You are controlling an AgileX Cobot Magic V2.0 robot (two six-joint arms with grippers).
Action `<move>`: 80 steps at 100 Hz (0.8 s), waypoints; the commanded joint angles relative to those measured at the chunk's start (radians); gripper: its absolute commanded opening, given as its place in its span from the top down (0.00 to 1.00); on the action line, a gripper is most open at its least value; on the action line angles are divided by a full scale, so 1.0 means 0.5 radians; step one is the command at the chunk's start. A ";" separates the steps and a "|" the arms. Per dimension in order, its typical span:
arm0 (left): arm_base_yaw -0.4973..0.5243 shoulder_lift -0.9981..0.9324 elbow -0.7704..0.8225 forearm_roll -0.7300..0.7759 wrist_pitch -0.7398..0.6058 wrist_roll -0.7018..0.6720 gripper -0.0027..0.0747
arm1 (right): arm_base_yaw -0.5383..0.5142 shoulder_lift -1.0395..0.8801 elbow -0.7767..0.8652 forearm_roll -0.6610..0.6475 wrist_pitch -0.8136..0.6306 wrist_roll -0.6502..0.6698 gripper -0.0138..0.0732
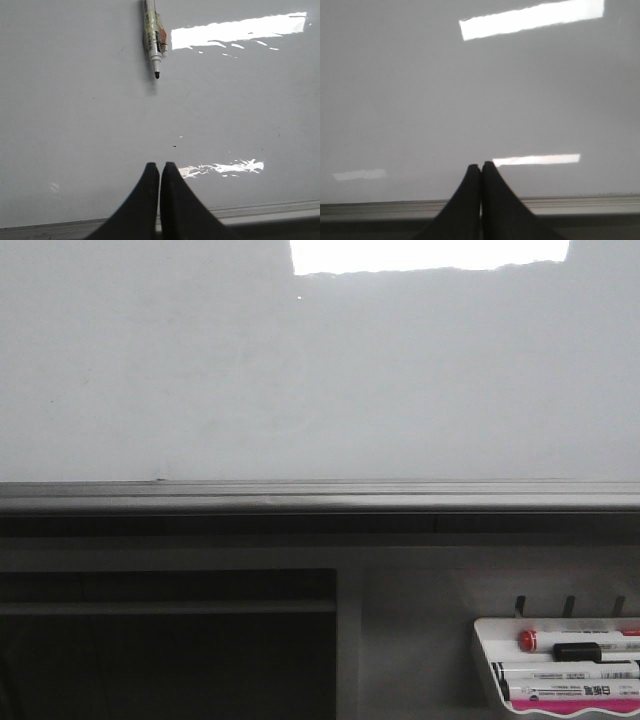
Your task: Write number 2 on whiteboard
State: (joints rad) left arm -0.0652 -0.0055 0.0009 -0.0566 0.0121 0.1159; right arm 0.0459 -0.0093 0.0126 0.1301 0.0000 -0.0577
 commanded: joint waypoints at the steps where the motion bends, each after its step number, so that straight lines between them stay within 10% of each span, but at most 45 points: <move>1: 0.002 -0.050 0.023 -0.009 -0.169 -0.008 0.99 | -0.008 -0.033 0.047 -0.022 -0.193 -0.009 0.92; 80: 0.002 0.528 -1.187 -0.151 0.688 -0.008 0.99 | -0.008 0.539 -1.165 -0.181 0.966 -0.018 0.92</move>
State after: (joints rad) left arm -0.0652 0.1790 -0.4955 -0.1312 0.3351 0.1159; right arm 0.0459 0.1803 -0.4842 0.0737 0.4606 -0.0577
